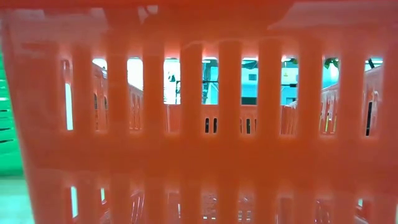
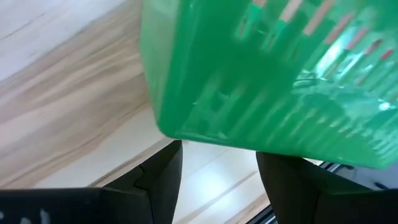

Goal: Stack baskets by color
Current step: Stack the bottom green basket on the green baskets

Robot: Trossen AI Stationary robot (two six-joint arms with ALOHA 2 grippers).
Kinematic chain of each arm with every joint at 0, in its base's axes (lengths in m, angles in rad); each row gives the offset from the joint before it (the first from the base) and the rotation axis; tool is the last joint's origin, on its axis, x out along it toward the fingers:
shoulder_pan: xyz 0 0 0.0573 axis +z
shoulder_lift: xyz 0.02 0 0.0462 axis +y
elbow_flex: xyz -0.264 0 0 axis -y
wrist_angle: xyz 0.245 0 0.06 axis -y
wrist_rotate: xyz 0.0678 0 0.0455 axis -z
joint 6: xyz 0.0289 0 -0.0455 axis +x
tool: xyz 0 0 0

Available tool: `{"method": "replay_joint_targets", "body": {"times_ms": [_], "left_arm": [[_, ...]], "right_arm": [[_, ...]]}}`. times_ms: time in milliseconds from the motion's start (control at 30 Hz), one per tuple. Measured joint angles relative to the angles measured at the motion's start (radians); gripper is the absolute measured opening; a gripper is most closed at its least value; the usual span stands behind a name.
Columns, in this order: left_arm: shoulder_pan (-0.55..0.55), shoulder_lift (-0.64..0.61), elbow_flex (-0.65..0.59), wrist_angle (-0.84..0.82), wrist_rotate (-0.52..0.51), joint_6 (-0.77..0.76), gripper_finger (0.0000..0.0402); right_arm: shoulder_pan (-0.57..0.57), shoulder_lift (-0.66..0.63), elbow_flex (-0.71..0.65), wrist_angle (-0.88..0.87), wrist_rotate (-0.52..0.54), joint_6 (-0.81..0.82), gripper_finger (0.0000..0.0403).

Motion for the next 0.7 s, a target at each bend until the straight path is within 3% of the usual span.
{"method": "replay_joint_targets", "body": {"times_ms": [700], "left_arm": [[0.033, 0.0, 0.0, -0.024, 0.009, 0.069, 0.0193]], "right_arm": [[-0.002, 0.018, 0.0, -0.024, 0.099, -0.039, 0.0198]]}}
